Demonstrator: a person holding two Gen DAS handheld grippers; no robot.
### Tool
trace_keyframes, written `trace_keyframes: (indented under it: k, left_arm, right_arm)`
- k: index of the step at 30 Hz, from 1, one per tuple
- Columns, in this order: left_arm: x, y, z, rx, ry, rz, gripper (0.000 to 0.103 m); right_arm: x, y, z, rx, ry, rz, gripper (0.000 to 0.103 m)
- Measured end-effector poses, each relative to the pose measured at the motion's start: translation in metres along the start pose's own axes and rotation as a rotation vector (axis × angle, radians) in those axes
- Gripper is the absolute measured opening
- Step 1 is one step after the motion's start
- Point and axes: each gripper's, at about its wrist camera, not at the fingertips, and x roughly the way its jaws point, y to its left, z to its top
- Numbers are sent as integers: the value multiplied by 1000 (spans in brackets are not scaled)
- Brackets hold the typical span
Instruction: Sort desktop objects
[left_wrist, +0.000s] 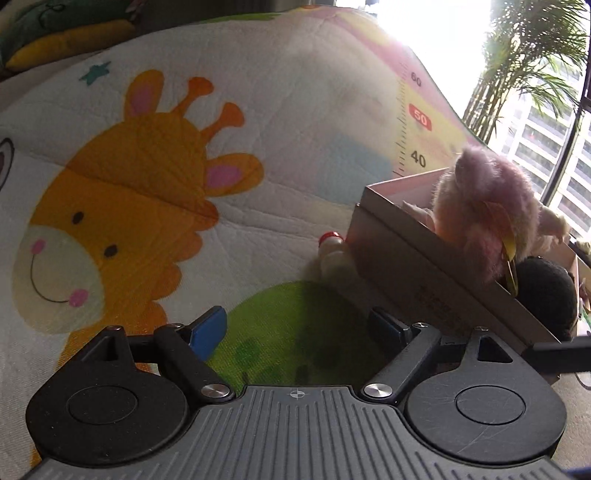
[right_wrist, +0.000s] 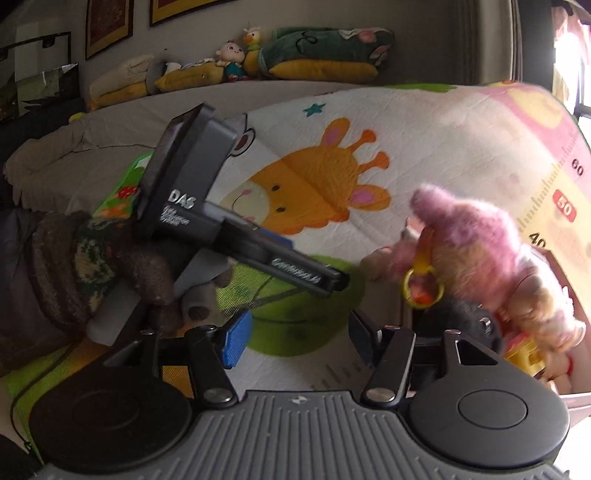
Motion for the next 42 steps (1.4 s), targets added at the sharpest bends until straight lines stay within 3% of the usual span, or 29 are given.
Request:
trace_keyframes:
  k: [5,10,12,26,34,42]
  left_arm:
    - [13,-13,11,52,-19,1,73]
    - [29,-20,22,67,-18,-7,67]
    - [36,-24,25,79,-12,14,67]
    - [57,-38,26,173,-26,90,29]
    - [43,-40,17,172,-17,117,29]
    - [-14,-50,-24,104,26,83,29]
  right_arm:
    - [7,12,-20,37,66,41,62]
    - [10,13,-36,71,112,62,63]
    - [9,13,-39,79,115,68,63]
    - [5,9,-50,134,81,76,69]
    - [-7,-3,-61,167,61,55,69]
    - [-28,-30,-80,220,42,-13,69]
